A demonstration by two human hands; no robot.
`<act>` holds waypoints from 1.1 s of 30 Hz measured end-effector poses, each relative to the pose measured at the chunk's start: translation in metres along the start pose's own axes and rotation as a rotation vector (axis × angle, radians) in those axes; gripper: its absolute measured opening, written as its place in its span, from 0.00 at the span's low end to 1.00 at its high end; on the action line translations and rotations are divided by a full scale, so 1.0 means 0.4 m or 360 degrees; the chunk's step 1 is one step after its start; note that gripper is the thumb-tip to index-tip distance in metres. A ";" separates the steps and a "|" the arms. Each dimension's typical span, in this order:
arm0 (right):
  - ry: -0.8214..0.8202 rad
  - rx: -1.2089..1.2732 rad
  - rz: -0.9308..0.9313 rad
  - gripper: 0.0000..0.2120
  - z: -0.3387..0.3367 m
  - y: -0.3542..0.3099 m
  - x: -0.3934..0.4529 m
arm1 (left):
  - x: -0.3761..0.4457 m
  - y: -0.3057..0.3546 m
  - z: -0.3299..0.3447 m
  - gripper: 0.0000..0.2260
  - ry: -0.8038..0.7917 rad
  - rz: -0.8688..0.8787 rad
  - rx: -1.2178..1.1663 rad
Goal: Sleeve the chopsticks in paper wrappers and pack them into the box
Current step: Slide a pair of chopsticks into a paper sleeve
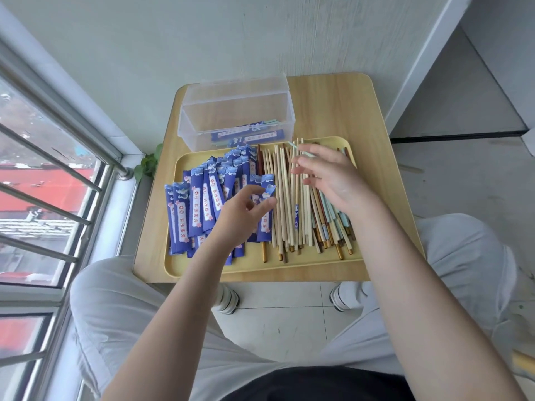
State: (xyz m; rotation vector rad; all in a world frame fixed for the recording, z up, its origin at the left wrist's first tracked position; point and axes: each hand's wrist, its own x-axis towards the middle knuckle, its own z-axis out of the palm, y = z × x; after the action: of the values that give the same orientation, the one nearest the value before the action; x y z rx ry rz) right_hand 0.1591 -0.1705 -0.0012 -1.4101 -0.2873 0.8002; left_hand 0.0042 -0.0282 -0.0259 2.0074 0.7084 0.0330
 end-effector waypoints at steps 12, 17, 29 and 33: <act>0.0378 0.0357 0.0004 0.14 -0.012 0.024 -0.019 | -0.009 -0.002 0.022 0.16 0.0372 0.0281 0.0429; 0.0448 0.0042 0.0062 0.14 -0.009 0.059 -0.016 | -0.014 -0.012 0.028 0.16 0.0331 0.0310 0.0420; 0.0428 -0.0116 0.0075 0.12 -0.004 0.090 -0.031 | -0.035 -0.022 0.055 0.17 0.0323 0.0335 0.0378; 0.0488 -0.0269 0.0060 0.17 0.033 0.116 -0.029 | -0.033 -0.009 0.066 0.16 0.0335 0.0357 0.0406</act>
State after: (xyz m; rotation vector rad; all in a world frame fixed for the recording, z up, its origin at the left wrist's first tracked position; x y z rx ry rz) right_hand 0.1276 -0.1699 -0.0396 -1.6773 -0.0925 0.5890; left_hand -0.0005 -0.0542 -0.0392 2.3457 0.6400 0.3042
